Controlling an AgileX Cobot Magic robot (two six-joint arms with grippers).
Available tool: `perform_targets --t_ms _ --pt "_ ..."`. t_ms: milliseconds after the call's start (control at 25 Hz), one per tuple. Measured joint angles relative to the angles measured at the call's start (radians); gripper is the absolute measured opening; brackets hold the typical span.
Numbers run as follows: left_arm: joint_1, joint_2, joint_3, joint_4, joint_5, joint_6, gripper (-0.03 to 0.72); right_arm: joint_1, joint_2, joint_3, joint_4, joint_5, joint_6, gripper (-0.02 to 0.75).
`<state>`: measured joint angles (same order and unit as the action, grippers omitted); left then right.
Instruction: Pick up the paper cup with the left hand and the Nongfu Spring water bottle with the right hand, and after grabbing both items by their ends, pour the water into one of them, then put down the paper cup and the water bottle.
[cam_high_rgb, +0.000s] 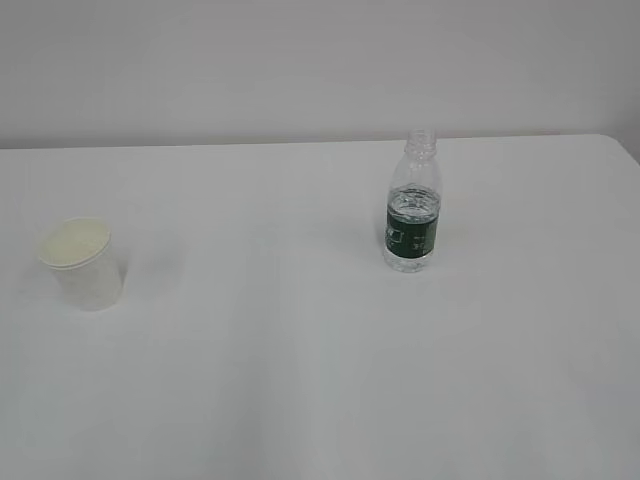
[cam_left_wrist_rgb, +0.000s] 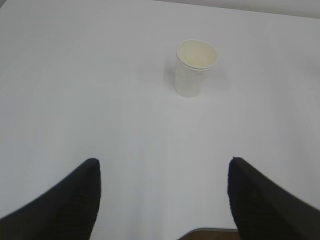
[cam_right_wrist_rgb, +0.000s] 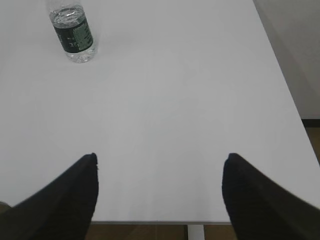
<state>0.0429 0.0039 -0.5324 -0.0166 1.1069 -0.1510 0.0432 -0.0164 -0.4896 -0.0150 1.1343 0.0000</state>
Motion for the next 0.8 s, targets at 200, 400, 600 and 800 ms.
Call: perform_targets --t_ms 200,400,600,800 --pt "0.000 0.000 0.000 0.000 0.000 0.000 0.566 0.000 0.000 0.000 0.000 0.000 0.000 0.585" --pt "0.000 0.000 0.000 0.000 0.000 0.000 0.566 0.000 0.000 0.000 0.000 0.000 0.000 0.585" --pt "0.000 0.000 0.000 0.000 0.000 0.000 0.566 0.000 0.000 0.000 0.000 0.000 0.000 0.585" --pt "0.000 0.000 0.000 0.000 0.000 0.000 0.566 0.000 0.000 0.000 0.000 0.000 0.000 0.585"
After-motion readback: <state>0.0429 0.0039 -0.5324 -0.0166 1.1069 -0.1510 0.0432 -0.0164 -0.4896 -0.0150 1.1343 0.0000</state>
